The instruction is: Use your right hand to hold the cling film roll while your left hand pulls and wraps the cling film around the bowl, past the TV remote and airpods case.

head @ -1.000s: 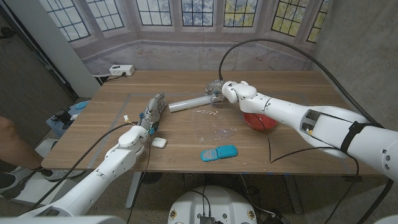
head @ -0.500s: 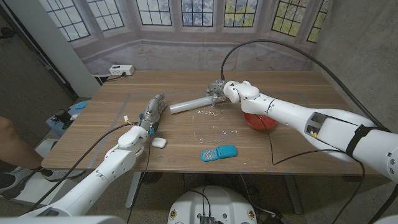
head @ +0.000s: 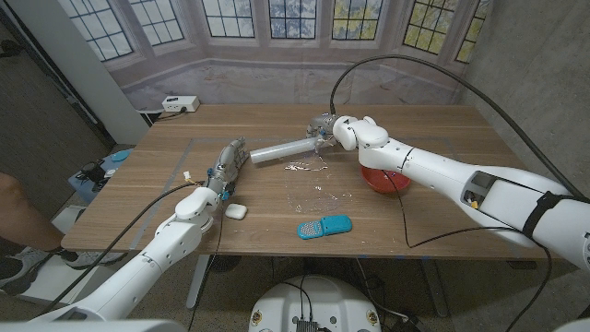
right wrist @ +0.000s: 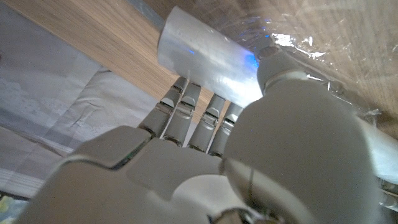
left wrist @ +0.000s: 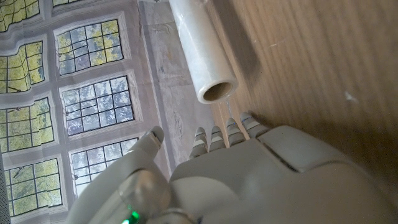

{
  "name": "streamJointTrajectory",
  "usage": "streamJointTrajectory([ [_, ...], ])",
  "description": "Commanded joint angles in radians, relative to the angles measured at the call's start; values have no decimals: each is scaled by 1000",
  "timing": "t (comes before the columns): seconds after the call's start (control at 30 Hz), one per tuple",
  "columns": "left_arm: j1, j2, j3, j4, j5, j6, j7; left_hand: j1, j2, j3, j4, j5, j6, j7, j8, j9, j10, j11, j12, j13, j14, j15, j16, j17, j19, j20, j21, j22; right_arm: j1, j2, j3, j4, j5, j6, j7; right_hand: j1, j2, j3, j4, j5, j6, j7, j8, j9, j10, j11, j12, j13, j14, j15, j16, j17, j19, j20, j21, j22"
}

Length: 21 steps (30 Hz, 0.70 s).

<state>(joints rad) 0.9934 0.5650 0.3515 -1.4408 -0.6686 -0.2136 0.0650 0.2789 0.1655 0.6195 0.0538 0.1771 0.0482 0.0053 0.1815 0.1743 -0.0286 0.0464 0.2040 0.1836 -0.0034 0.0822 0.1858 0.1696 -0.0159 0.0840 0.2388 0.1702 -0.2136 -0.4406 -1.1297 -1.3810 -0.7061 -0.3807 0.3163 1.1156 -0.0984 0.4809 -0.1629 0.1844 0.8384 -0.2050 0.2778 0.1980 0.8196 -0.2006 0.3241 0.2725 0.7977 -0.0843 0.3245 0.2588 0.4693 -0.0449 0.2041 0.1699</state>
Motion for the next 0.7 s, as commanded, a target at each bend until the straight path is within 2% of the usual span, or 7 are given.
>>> streamJointTrajectory([
  [0.03,-3,3,7,2,-3,4,-17,-6,-2,7,-4,-2,9,3,3,3,3,4,3,3,5,0,-2,2,5,6,-3,3,-66,-60,46,-178,-42,-93,15,18,37,-6,4,0,8,-3,-1,1,3,0,-4,3,21,-150,1,5,11,-84,3,3],
  [0.33,-24,-7,18,24,-1,-2,-41,-7,-2,9,-4,-2,10,5,3,3,3,6,3,3,4,0,-3,2,6,6,-6,4,-98,-84,66,-277,-103,-164,42,16,41,-14,5,-1,-1,0,-11,2,-3,6,-9,5,22,-151,-1,6,13,-80,1,3],
  [0.7,-39,-13,24,49,-7,-3,-64,-9,-3,10,-4,-2,9,5,2,3,4,4,2,3,5,2,-4,2,7,6,-10,4,-126,-88,96,-347,-142,-235,81,9,48,-24,9,-3,1,9,-15,3,0,14,-11,6,24,-148,-2,6,19,-71,2,4],
])
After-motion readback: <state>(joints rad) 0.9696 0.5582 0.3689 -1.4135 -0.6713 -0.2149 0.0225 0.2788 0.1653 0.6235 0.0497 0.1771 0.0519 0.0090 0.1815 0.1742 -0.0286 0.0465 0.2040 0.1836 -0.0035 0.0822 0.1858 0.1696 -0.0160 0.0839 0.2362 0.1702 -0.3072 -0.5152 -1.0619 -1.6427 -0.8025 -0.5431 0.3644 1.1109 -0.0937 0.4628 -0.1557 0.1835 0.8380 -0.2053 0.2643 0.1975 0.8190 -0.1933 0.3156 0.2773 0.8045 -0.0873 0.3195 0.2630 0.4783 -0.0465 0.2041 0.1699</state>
